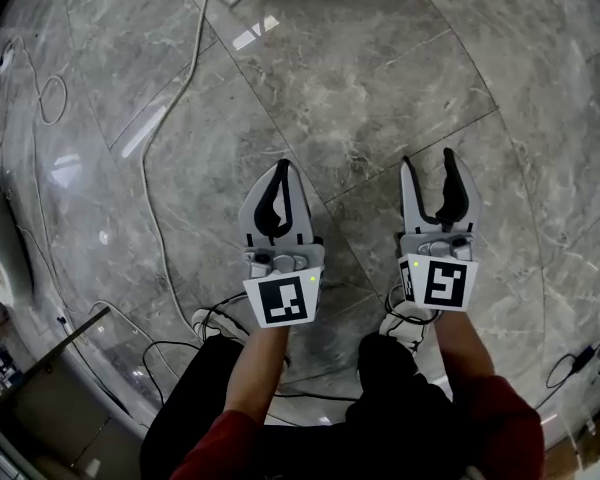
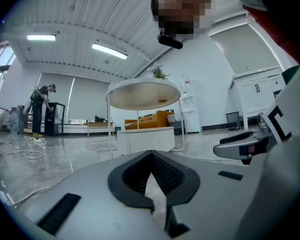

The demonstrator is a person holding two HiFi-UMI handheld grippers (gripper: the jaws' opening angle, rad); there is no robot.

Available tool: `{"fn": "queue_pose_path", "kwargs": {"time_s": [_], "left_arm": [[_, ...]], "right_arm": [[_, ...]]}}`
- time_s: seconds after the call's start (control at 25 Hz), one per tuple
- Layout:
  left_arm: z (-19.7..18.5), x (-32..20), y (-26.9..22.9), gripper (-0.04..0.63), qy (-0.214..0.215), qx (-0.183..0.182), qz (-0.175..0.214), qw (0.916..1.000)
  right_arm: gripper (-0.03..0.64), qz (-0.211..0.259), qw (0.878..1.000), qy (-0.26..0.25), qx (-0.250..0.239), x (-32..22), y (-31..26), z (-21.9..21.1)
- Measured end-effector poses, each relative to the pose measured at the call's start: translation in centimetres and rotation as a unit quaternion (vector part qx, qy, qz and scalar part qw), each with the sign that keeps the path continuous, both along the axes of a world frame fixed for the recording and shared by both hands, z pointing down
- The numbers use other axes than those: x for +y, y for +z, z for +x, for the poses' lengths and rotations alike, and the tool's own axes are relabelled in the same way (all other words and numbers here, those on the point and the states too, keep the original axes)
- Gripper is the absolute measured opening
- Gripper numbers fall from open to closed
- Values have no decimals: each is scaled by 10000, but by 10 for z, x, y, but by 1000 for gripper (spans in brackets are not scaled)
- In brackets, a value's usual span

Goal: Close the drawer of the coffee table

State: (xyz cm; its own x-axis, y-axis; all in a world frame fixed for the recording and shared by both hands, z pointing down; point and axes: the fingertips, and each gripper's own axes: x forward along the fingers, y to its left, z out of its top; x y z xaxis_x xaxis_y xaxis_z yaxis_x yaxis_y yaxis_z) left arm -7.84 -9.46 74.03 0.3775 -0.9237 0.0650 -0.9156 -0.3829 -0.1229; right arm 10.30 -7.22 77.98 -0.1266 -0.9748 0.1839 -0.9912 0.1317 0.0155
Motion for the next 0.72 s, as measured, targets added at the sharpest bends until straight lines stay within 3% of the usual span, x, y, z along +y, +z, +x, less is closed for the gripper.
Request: {"fn": "queue_pose_path", "kwargs": {"time_s": [0.2, 0.36, 0.72], "left_arm": [[-2, 5, -2, 9, 5, -15, -4, 10000], [0, 4, -4, 9, 4, 19, 55, 10000], [-7, 0, -10, 9, 34, -49, 51, 10000]], "right_arm": [[194, 47, 9999, -113, 31, -2, -7, -3], [62, -89, 9996, -245, 82, -4, -4, -8], [21, -137, 9988, -463, -6, -2, -8, -18]]}}
